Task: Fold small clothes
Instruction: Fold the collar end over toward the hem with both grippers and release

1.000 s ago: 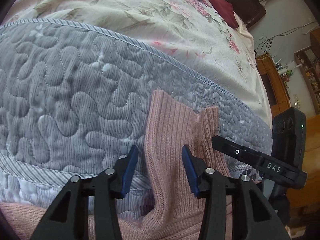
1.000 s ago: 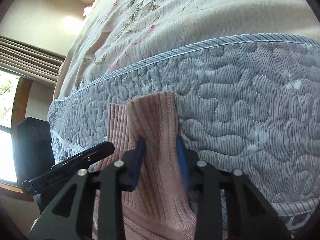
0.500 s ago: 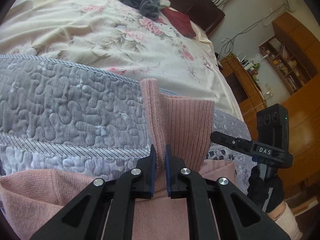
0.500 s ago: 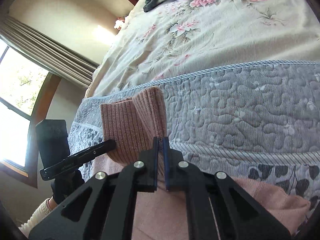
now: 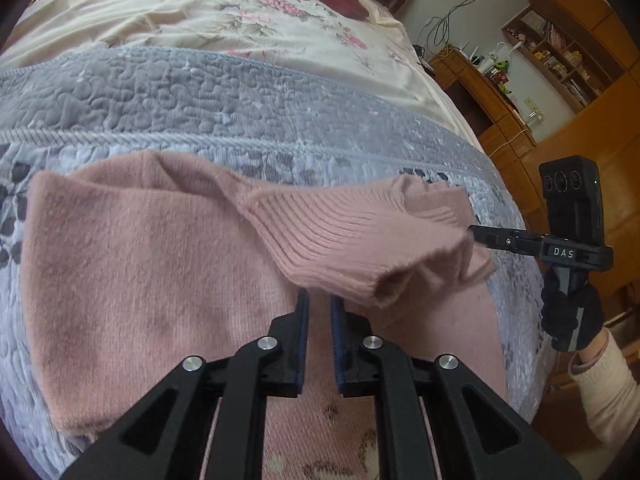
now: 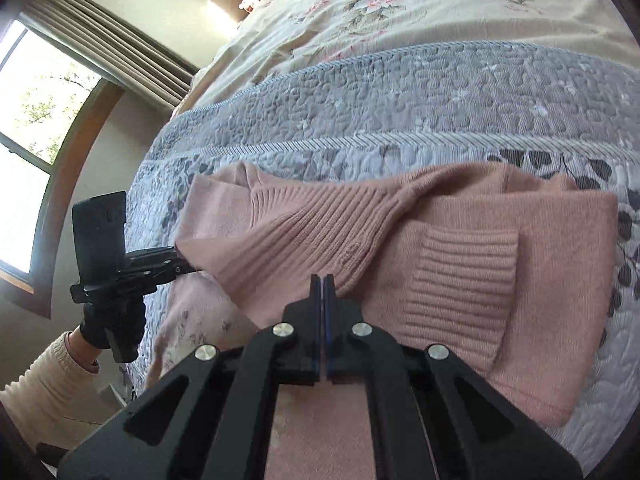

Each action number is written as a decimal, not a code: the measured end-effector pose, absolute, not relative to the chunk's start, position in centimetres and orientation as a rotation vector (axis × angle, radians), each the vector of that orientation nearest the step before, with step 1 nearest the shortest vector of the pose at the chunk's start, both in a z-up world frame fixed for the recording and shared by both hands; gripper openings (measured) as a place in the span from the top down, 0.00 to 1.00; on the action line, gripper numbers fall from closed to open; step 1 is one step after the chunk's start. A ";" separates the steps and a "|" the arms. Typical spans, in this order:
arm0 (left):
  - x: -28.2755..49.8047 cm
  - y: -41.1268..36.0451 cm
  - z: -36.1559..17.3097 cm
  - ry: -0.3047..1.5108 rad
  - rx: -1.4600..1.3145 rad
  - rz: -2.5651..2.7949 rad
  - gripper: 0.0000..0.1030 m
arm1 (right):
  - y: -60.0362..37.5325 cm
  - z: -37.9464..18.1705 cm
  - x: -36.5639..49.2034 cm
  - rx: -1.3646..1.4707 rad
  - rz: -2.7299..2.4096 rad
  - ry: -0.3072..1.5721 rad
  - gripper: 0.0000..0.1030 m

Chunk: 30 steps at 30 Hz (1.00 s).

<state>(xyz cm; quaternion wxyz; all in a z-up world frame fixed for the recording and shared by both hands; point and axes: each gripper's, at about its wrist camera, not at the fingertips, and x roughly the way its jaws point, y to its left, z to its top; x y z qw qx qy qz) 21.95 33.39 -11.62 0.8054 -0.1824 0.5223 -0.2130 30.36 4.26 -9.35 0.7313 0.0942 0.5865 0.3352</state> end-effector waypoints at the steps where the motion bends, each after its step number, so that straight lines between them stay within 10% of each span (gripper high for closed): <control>1: 21.3 33.8 -12.0 1.126 -0.431 -0.457 0.91 | 4.0 -9.8 29.9 0.221 0.729 1.307 0.96; 3: 20.5 34.8 -12.7 1.128 -0.549 -0.458 0.83 | 3.7 -10.5 29.4 0.274 0.713 1.324 0.94; 8: 21.3 35.2 -13.9 1.120 -0.748 -0.450 0.61 | 3.6 -12.0 29.6 0.414 0.655 1.364 0.50; 13: 23.2 34.1 -16.7 1.197 -0.865 -0.404 0.58 | 5.3 -14.9 29.9 0.442 0.616 1.444 0.55; 16: 23.9 33.5 -16.7 1.190 -0.854 -0.413 0.90 | 5.8 -15.3 30.2 0.453 0.629 1.455 0.90; 30: 24.6 35.0 -16.7 1.184 -0.709 -0.372 0.92 | 4.7 -15.1 31.1 0.341 0.578 1.431 0.91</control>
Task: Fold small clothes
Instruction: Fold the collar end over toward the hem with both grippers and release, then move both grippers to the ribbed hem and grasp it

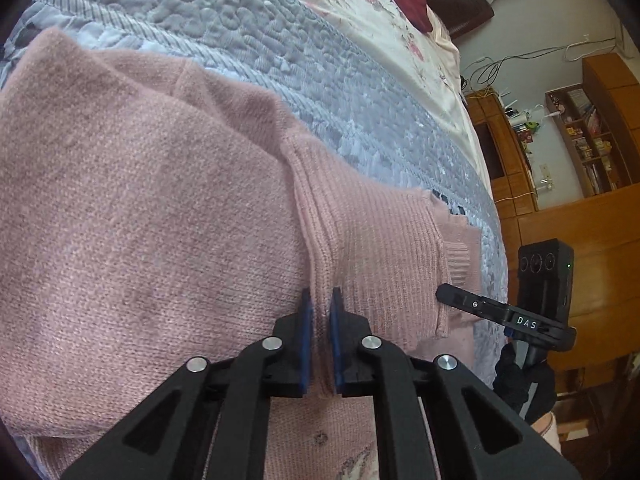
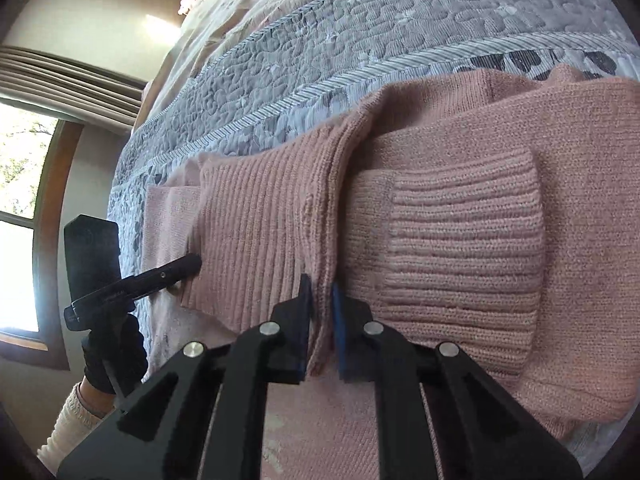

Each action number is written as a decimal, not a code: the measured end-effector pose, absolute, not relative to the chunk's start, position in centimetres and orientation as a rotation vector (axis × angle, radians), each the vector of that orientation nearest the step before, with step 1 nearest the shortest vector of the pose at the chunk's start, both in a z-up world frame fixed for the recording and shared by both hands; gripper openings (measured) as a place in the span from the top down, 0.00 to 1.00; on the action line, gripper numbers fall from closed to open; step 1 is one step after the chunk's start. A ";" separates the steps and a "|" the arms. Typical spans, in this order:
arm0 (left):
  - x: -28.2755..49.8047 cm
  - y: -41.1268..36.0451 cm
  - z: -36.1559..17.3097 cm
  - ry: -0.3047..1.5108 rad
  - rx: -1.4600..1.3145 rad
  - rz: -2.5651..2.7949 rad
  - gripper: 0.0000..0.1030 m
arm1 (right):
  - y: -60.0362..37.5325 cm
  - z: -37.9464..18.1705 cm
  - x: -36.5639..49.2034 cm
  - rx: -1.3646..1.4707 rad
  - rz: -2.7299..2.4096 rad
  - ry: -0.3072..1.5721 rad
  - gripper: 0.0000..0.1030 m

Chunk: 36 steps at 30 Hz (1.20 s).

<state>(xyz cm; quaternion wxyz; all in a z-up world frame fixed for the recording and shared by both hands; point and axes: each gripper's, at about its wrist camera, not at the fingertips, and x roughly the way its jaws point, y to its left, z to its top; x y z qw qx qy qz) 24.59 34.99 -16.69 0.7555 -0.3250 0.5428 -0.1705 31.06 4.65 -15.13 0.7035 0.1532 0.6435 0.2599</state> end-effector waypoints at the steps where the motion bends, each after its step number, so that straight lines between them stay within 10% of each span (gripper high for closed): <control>1: 24.4 35.1 -16.9 1.178 -0.704 -0.371 0.92 | 4.6 -15.6 30.9 0.337 0.573 1.430 0.91; 6: 24.2 33.9 -16.3 1.172 -0.617 -0.311 0.90 | 4.3 -16.2 30.6 0.375 0.543 1.425 0.91; 10: 21.6 32.5 -13.0 1.147 -0.482 -0.188 0.76 | 3.4 -13.4 28.8 0.407 0.539 1.356 0.60; 19: 3.9 33.5 -6.0 1.053 -0.358 -0.064 0.57 | -2.5 -6.8 12.7 0.404 0.410 1.261 0.59; 36: -13.9 38.8 -7.3 1.153 -0.392 0.057 0.54 | -7.0 -5.2 -6.3 0.341 0.312 1.300 0.43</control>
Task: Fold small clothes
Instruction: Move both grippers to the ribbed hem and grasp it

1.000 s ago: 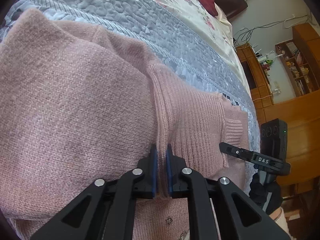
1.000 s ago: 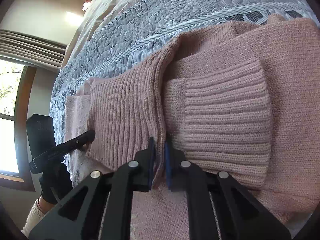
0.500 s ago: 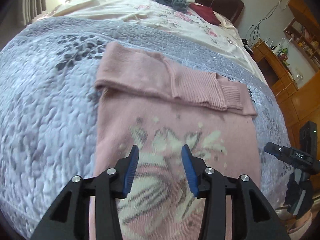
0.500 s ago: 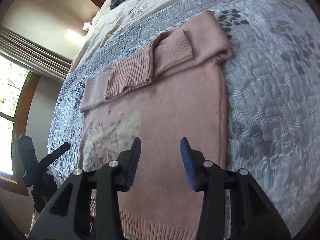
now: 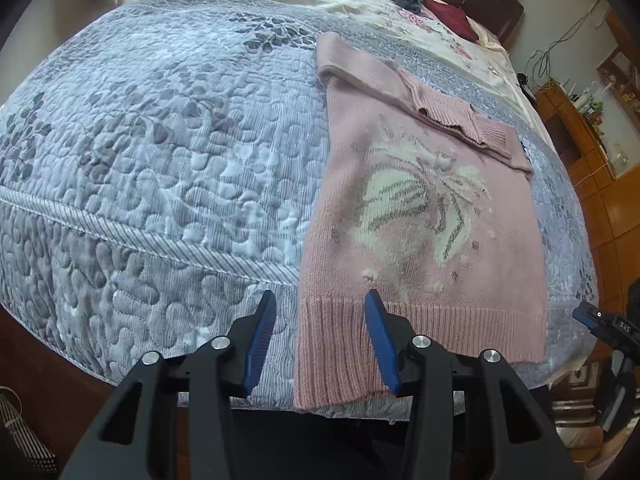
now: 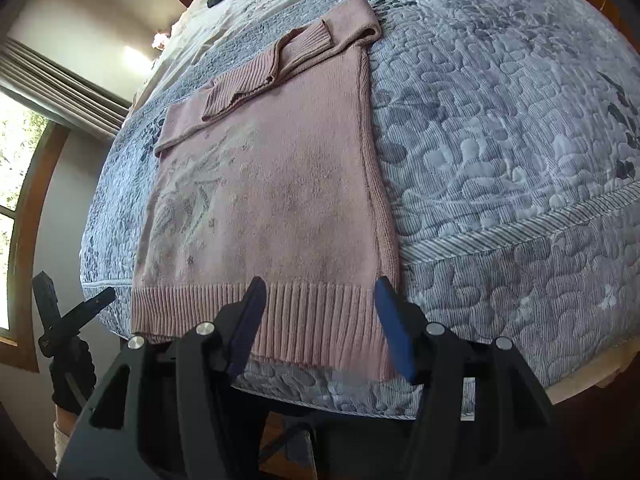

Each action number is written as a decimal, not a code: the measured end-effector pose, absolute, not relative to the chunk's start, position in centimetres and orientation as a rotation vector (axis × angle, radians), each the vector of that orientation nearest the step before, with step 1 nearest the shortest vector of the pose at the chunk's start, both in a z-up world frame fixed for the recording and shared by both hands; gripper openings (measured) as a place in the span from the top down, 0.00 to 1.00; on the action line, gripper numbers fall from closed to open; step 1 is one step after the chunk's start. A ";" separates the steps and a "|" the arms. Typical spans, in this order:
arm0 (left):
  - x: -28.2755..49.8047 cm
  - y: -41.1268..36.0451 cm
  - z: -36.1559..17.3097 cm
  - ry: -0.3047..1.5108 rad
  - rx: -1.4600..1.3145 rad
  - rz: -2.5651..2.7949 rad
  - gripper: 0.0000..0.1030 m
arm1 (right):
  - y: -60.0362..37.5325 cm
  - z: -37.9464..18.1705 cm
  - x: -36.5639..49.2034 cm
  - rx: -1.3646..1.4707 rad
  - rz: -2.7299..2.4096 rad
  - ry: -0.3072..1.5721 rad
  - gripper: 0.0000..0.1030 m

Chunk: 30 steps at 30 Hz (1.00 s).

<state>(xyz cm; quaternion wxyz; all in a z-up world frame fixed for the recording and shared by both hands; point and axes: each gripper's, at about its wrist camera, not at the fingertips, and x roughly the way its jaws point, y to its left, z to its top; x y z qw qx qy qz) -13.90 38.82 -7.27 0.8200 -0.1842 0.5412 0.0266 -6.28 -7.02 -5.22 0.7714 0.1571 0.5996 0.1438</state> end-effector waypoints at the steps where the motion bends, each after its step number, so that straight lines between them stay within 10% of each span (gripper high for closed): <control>1: -14.1 38.8 -7.5 1.161 -0.396 0.056 0.54 | -6.7 -5.8 -6.4 0.329 0.312 1.315 0.41; 23: -13.8 37.8 -12.4 1.322 -0.476 0.019 0.42 | -6.3 -13.0 -7.3 0.305 0.383 1.470 0.42; 30: -14.5 38.6 -12.1 1.295 -0.512 0.013 0.60 | -6.8 -13.2 -7.5 0.347 0.380 1.480 0.63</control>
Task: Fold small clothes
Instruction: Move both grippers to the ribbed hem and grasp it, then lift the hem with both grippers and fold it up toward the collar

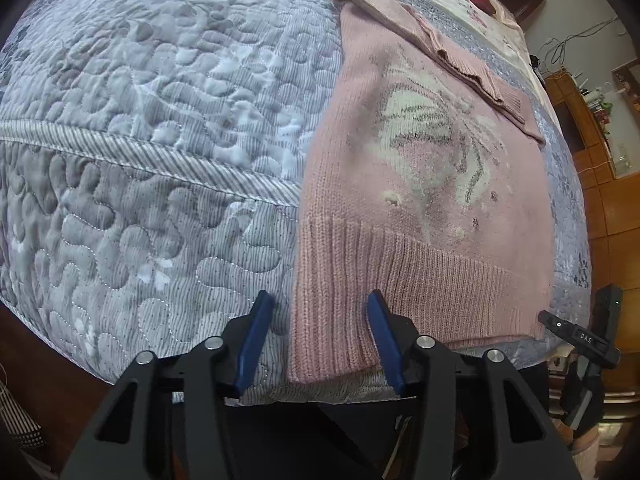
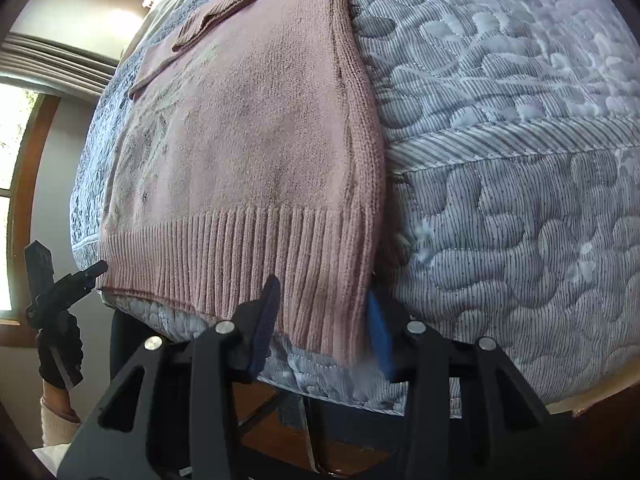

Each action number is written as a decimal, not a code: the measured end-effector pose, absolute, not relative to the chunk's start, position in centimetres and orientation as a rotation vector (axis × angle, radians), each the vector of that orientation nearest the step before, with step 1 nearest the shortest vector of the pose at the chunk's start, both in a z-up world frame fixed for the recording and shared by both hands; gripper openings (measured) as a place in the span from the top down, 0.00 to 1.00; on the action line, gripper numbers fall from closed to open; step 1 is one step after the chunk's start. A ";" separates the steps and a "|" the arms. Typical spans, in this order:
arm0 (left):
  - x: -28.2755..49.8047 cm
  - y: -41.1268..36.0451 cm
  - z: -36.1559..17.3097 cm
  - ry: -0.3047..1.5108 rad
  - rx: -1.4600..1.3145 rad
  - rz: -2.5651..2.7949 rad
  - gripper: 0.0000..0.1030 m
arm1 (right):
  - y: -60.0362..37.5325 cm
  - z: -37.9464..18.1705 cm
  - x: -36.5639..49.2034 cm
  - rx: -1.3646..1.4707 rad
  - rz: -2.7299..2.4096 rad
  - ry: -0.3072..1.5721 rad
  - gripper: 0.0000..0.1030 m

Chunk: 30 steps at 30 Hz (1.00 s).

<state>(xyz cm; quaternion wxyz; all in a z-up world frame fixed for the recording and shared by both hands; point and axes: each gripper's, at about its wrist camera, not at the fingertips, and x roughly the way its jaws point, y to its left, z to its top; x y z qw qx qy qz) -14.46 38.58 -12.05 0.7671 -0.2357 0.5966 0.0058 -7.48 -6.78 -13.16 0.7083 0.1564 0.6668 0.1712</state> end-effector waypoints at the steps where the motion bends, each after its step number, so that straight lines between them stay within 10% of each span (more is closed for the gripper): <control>1: -14.4 38.6 -12.1 1.293 -0.520 0.008 0.62 | -6.8 -13.2 -7.5 0.341 0.379 1.483 0.69; 3: -14.2 38.6 -12.2 1.298 -0.514 0.007 0.70 | -7.0 -13.3 -7.5 0.342 0.378 1.493 0.88; 8: -14.4 39.1 -11.5 1.269 -0.573 -0.007 0.89 | -7.8 -12.0 -7.7 0.415 0.429 1.472 0.91; 30: -4.1 41.9 -6.4 1.071 -0.729 -0.029 0.93 | -11.2 -6.7 4.9 0.800 0.437 1.342 0.92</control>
